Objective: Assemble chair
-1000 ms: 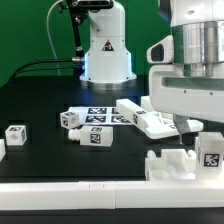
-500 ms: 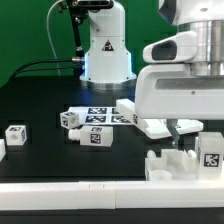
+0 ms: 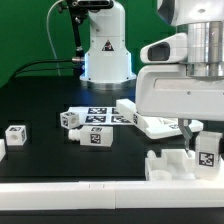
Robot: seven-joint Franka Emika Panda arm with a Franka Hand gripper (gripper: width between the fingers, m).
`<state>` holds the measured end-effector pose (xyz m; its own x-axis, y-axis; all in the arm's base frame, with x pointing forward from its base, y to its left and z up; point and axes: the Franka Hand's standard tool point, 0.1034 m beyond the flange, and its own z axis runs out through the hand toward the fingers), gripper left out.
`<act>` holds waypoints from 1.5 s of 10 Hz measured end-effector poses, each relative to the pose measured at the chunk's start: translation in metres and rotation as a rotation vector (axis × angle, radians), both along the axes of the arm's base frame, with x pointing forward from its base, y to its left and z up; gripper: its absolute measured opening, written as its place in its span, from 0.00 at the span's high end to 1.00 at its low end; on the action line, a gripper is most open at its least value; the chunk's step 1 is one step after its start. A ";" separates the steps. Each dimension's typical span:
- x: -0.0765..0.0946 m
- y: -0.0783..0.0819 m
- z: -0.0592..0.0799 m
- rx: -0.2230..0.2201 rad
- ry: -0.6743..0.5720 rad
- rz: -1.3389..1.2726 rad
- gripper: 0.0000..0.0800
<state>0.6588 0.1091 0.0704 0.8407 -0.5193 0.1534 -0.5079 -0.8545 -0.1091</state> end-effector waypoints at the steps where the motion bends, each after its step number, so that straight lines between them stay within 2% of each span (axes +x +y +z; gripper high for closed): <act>1: 0.000 -0.001 0.000 0.016 0.003 -0.090 0.64; 2: -0.001 -0.002 0.000 0.040 0.021 -0.237 0.64; 4: -0.004 -0.004 0.001 0.126 0.091 -0.693 0.64; 6: -0.004 -0.004 0.001 0.212 0.143 -1.001 0.64; 9: -0.006 -0.004 0.000 0.239 0.166 -1.236 0.64; 11: -0.006 -0.004 -0.001 0.239 0.167 -1.244 0.64; 12: -0.007 -0.004 -0.001 0.239 0.167 -1.243 0.36; 13: -0.007 -0.004 -0.001 0.239 0.167 -1.243 0.36; 14: -0.006 -0.005 0.001 0.238 0.164 -1.226 0.22; 15: -0.007 -0.006 0.011 0.244 0.155 -1.174 0.20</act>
Offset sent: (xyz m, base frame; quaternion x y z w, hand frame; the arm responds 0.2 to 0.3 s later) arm 0.0025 -0.0006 0.0065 -0.0499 -0.0523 0.6215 0.7801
